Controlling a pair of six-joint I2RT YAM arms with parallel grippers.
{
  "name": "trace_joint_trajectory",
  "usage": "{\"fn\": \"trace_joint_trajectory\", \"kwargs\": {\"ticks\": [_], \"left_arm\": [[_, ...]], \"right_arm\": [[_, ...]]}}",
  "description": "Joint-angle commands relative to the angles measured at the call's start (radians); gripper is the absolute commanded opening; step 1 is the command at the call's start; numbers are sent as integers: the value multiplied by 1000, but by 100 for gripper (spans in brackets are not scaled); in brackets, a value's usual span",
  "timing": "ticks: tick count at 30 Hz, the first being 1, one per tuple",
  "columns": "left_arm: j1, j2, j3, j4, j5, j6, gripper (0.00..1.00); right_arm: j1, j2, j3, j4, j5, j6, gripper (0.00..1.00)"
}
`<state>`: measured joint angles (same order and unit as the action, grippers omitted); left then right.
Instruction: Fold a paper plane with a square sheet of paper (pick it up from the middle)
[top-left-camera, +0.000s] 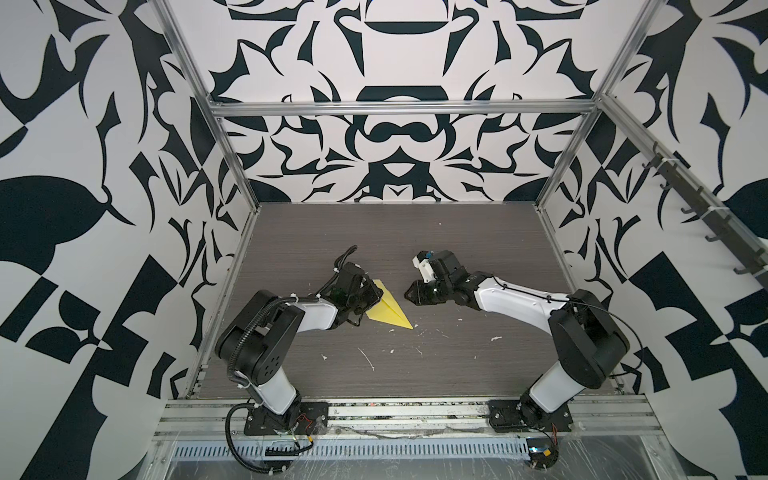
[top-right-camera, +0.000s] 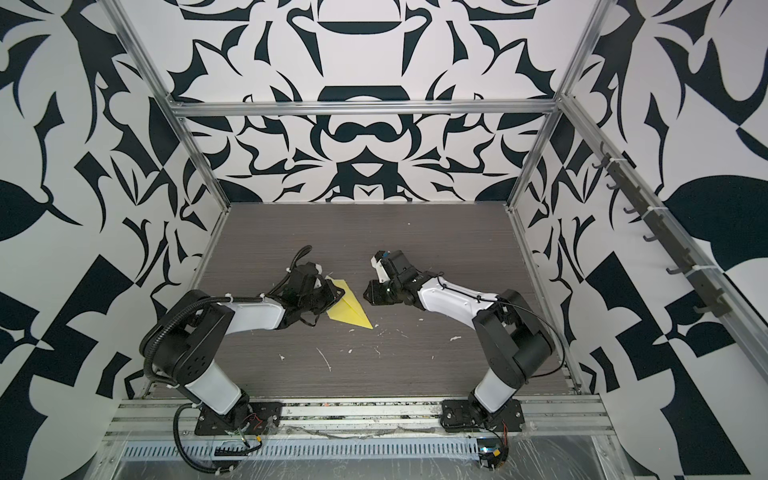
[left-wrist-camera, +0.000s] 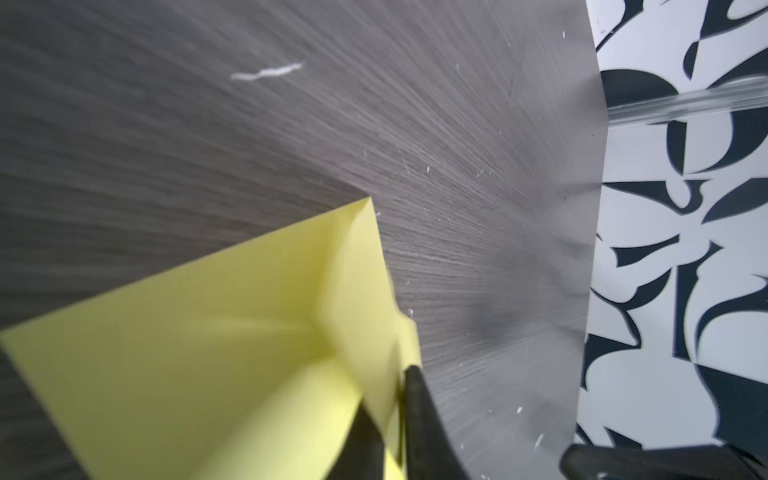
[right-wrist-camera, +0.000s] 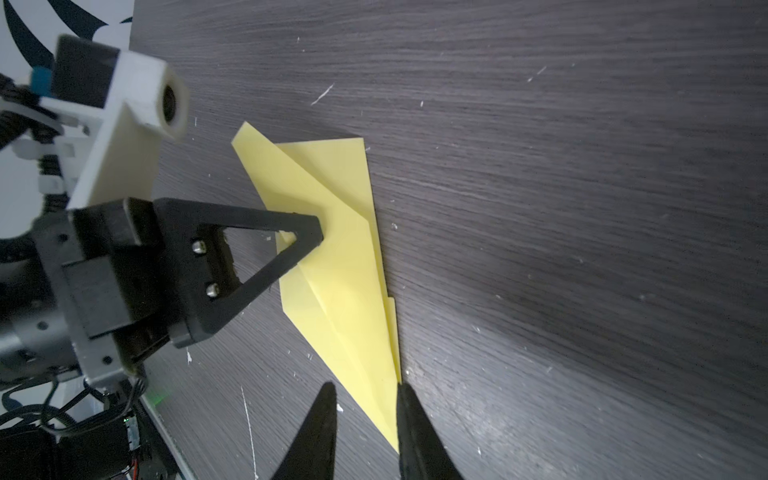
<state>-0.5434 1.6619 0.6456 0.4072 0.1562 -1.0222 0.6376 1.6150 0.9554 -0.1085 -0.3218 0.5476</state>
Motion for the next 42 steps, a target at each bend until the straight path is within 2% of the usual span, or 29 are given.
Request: {"fn": "trace_joint_trajectory", "kwargs": {"ticks": [1, 4, 8, 12, 15, 19, 26, 30, 32, 37, 42], "left_arm": [[3, -44, 18, -42, -27, 45, 7], [4, -126, 96, -273, -74, 127, 7], [-4, -166, 321, -786, -245, 279, 6], [-18, -104, 514, -1154, -459, 352, 6], [-47, -7, 658, -1384, -651, 356, 6], [-87, 135, 802, -1565, -816, 329, 6], [-193, 398, 1011, -1708, -963, 297, 8], [-259, 547, 1138, -1731, -958, 317, 9], [-275, 582, 1169, -1687, -912, 343, 10], [-279, 561, 1141, -1492, -710, 401, 20], [-276, 441, 1081, -1308, -452, 430, 38]], "right_arm": [[-11, -73, -12, 0, 66, 10, 32], [-28, -116, -38, 6, 128, 18, 36], [-47, -171, -66, 10, 201, 24, 42], [-68, -198, -75, 1, 222, 27, 43], [-79, -203, -82, -11, 232, 35, 42], [-89, -204, -94, -13, 225, 50, 41], [-99, -209, -104, -22, 214, 60, 38], [-104, -225, -121, -20, 219, 70, 37], [-105, -233, -129, -23, 226, 74, 36], [-110, -276, -161, -31, 266, 105, 34], [-115, -359, -227, -4, 323, 147, 35]]}}
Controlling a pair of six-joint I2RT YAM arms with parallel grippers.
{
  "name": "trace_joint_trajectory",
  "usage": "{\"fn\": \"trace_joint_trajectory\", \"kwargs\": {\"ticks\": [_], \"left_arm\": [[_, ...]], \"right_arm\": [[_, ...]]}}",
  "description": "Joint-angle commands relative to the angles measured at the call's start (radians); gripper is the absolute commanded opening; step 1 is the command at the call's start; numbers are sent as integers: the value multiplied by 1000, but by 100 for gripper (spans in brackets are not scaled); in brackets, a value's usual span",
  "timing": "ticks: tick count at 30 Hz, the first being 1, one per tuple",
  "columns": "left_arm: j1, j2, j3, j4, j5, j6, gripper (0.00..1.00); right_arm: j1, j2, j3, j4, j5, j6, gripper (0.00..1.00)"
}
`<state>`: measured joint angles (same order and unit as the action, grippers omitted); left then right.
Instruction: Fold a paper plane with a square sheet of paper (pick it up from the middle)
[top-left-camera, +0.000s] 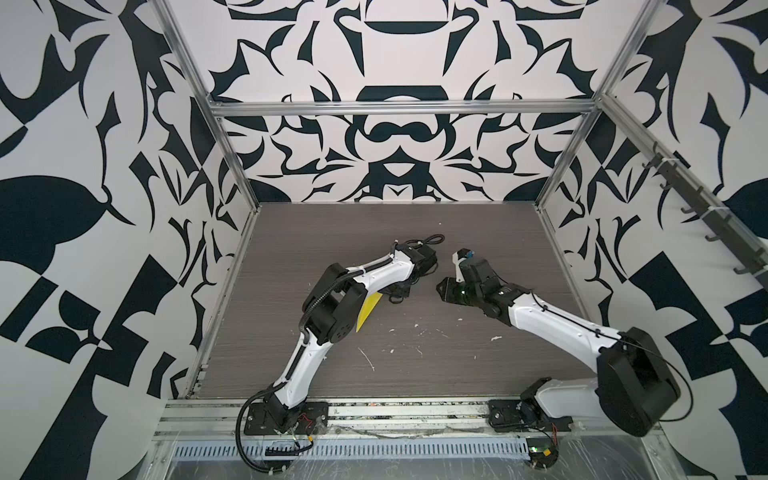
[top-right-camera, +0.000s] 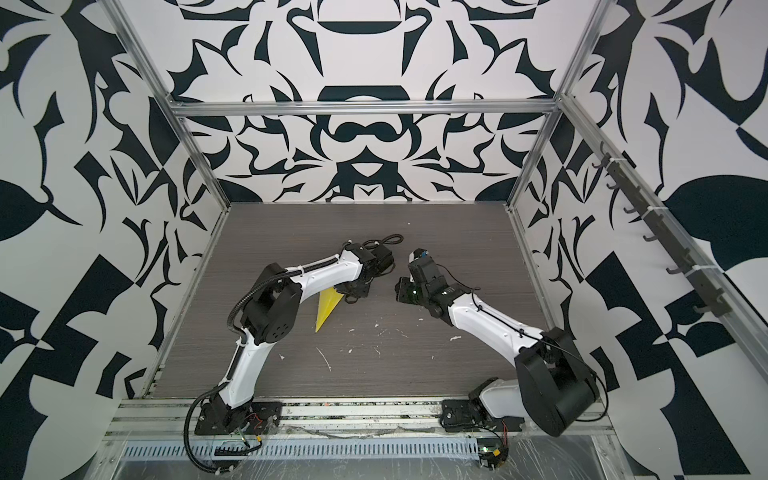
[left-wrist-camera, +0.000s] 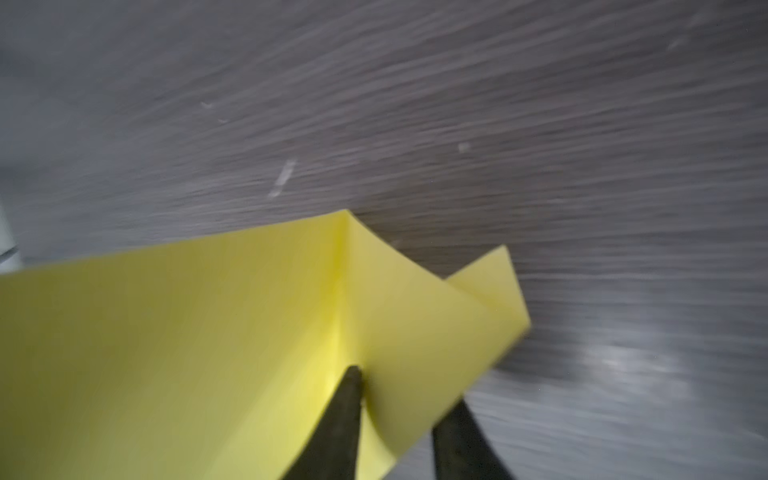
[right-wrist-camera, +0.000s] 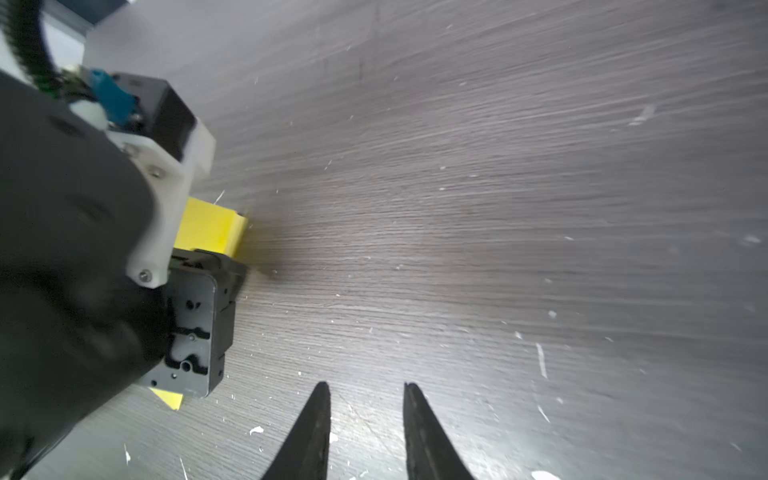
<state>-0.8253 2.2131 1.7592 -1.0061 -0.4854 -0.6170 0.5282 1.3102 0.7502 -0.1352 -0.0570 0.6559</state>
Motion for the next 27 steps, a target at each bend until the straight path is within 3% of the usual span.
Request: {"fn": "trace_joint_trajectory", "kwargs": {"ticks": [1, 4, 8, 14, 19, 22, 25, 27], "left_arm": [[7, -141, -62, 155, 236, 24, 40], [21, -213, -128, 247, 370, 3, 44], [25, -339, -194, 317, 447, 2, 50], [105, -596, -442, 471, 462, -32, 67], [149, -810, -714, 617, 414, 21, 78], [150, -886, -845, 682, 392, -3, 76], [163, -891, -923, 741, 466, -66, 65], [164, -854, -940, 766, 502, -101, 53]], "right_arm": [[-6, -64, -31, 30, 64, 43, 35], [-9, -82, -35, 31, 66, 39, 35], [-10, -76, -29, 33, 45, 30, 35], [-10, 32, 8, 101, -151, -3, 43], [-9, 169, 47, 181, -332, 17, 46], [-8, 208, 47, 222, -353, 39, 46], [-6, 247, 62, 245, -379, 52, 47], [-4, 269, 70, 255, -397, 60, 48]]}}
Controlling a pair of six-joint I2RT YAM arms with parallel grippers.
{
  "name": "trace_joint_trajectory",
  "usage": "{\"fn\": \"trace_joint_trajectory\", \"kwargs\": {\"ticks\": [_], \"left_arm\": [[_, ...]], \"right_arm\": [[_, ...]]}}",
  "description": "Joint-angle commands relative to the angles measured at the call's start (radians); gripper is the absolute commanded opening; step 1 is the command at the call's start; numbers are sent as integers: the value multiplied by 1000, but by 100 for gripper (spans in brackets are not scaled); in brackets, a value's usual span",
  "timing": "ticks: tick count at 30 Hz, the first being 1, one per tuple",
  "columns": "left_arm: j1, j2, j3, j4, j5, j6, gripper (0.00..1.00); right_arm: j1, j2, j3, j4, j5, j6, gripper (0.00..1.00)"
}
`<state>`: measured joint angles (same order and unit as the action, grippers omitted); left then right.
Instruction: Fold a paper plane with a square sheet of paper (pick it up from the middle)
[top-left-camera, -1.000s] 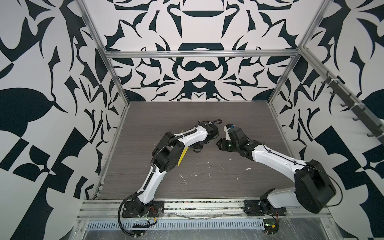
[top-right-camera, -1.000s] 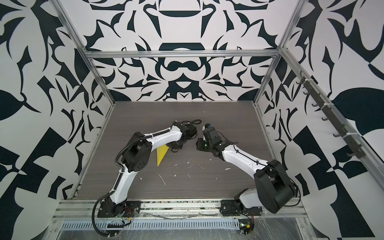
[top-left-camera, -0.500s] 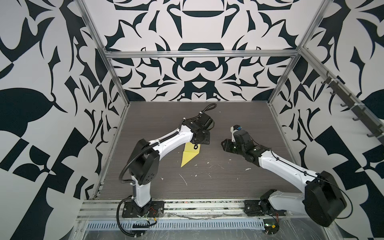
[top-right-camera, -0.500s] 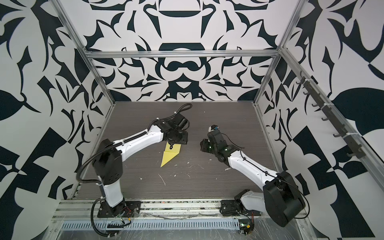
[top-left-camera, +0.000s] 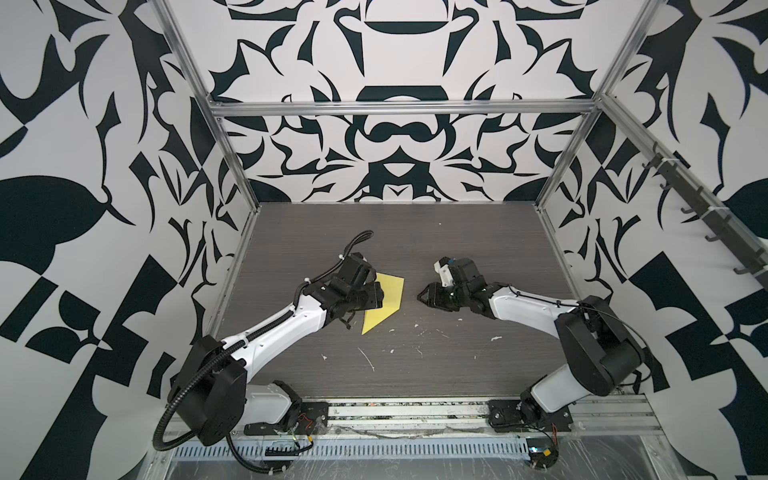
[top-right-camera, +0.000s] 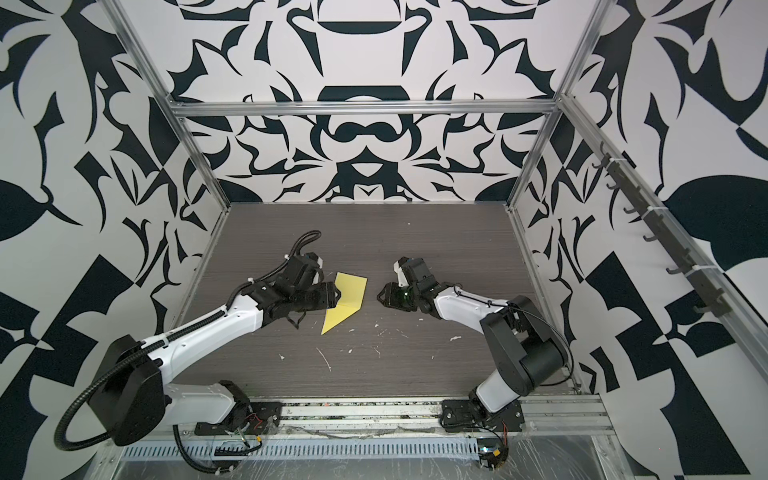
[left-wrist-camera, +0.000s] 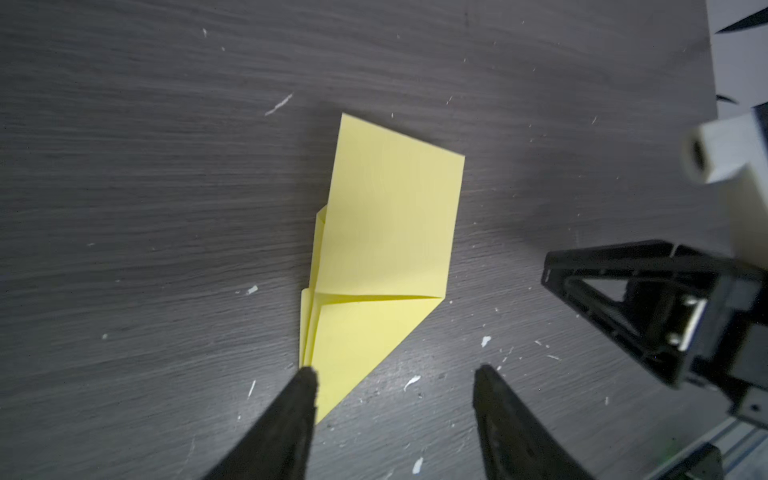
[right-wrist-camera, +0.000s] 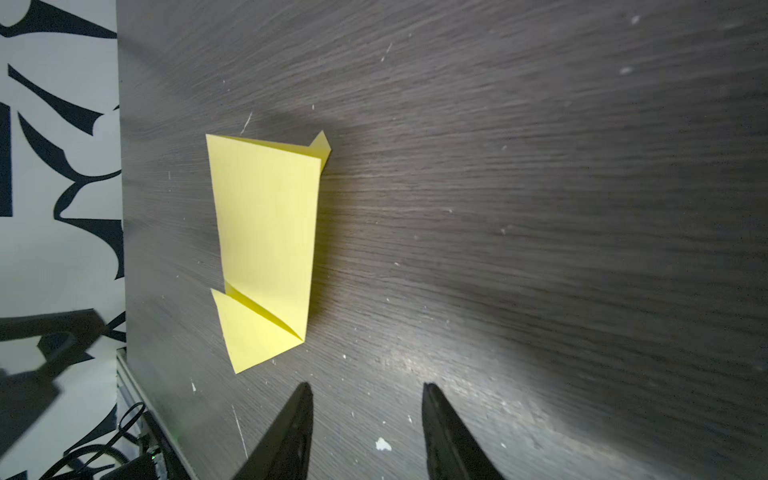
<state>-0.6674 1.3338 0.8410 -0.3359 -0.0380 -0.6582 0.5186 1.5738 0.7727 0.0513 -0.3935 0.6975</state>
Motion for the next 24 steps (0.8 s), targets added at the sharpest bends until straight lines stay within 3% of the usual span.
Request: {"fn": "trace_joint_trajectory", "kwargs": {"ticks": [1, 11, 24], "left_arm": [[6, 46, -20, 102, 70, -63, 49], [83, 274, 53, 13, 55, -152, 17], [95, 362, 81, -17, 73, -173, 12]], "right_arm": [[6, 15, 48, 77, -68, 22, 49], [15, 91, 70, 137, -145, 57, 49], [67, 193, 98, 249, -278, 155, 49]]}}
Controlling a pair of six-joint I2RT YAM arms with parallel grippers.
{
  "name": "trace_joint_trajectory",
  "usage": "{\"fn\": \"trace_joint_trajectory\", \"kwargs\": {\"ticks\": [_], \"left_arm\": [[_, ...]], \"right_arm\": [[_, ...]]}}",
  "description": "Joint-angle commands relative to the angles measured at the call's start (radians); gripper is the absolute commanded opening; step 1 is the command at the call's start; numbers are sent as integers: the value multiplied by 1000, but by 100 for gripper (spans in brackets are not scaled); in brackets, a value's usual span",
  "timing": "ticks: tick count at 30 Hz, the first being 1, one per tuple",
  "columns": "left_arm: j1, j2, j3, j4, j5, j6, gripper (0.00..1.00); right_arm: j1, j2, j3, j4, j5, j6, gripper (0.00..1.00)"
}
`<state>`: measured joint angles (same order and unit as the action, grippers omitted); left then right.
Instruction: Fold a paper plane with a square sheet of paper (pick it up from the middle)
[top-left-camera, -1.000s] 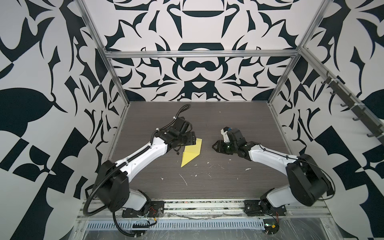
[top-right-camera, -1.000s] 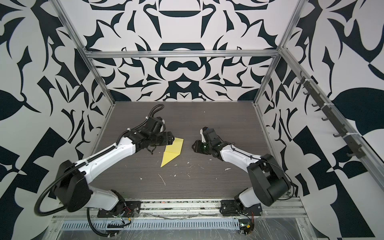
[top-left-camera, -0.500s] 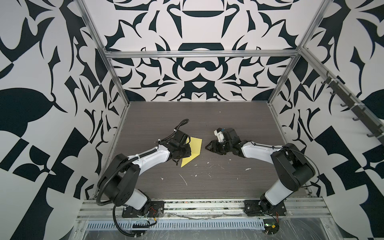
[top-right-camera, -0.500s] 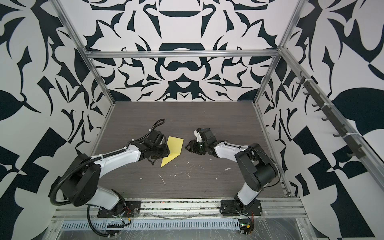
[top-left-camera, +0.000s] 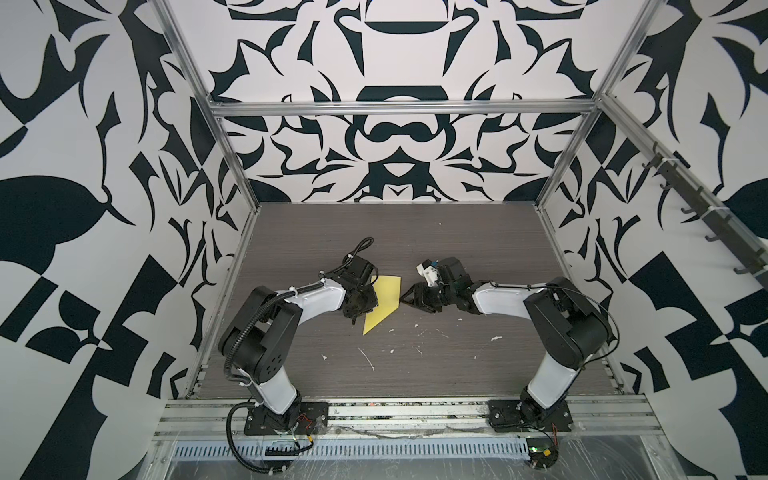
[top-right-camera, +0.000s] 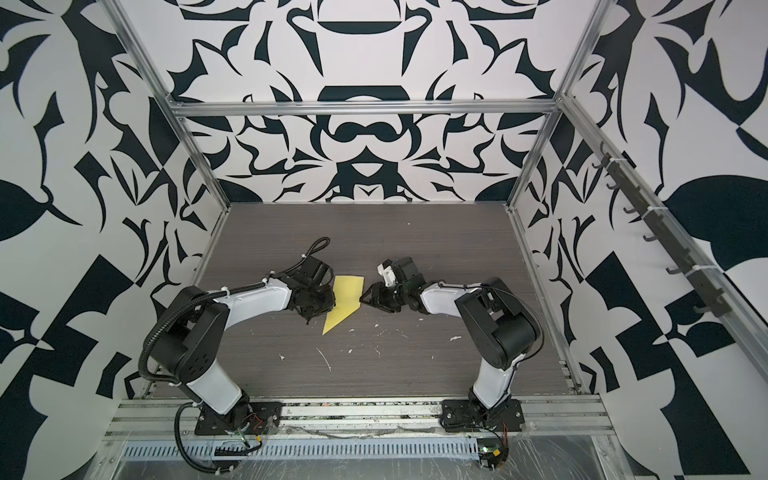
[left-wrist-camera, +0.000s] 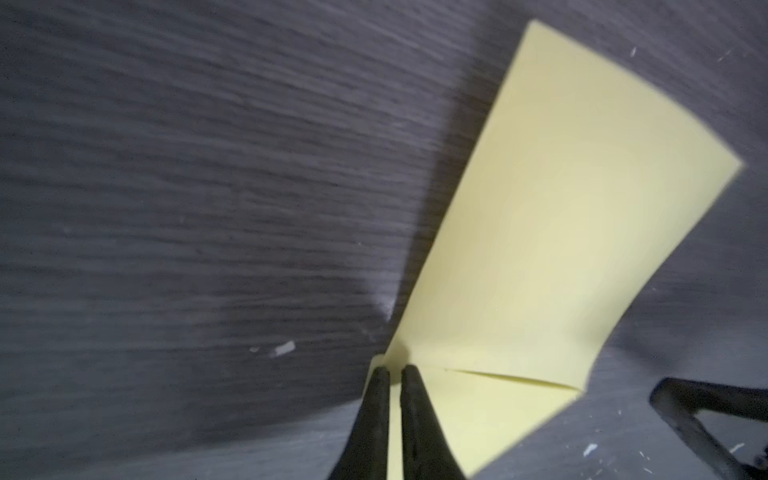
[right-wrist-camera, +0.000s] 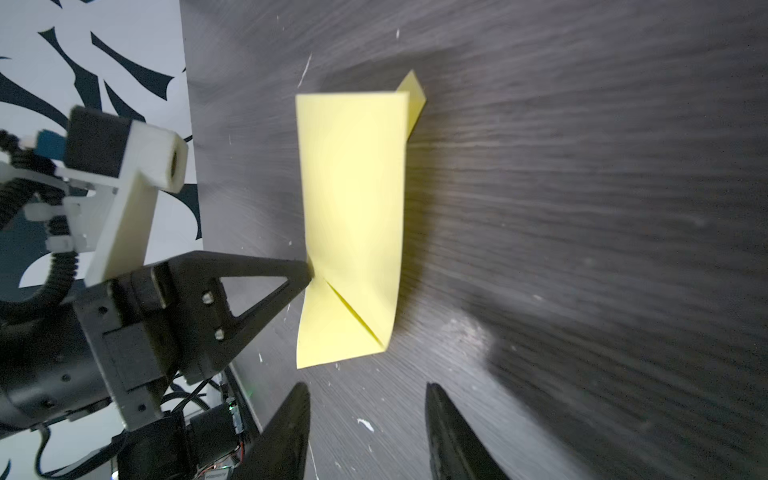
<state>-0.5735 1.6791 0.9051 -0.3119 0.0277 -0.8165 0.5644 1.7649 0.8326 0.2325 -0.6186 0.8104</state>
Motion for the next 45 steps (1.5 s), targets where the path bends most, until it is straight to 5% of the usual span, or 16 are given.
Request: {"fn": "trace_joint_trajectory", "kwargs": {"ticks": [1, 11, 20, 32, 39, 45], "left_arm": [[1, 16, 16, -42, 9, -14, 12], [1, 19, 14, -46, 1, -9, 11], [2, 19, 17, -52, -7, -6, 10], [3, 16, 17, -53, -6, -5, 10], [3, 10, 26, -56, -10, -3, 10], [2, -45, 53, -70, -17, 25, 12]], "right_arm": [[30, 11, 46, 72, -58, 47, 49], [66, 101, 100, 53, -32, 99, 49], [66, 0, 19, 22, 121, 122, 48], [63, 121, 96, 40, -3, 160, 43], [65, 160, 102, 137, -66, 225, 29], [62, 136, 92, 149, -25, 249, 3]]}}
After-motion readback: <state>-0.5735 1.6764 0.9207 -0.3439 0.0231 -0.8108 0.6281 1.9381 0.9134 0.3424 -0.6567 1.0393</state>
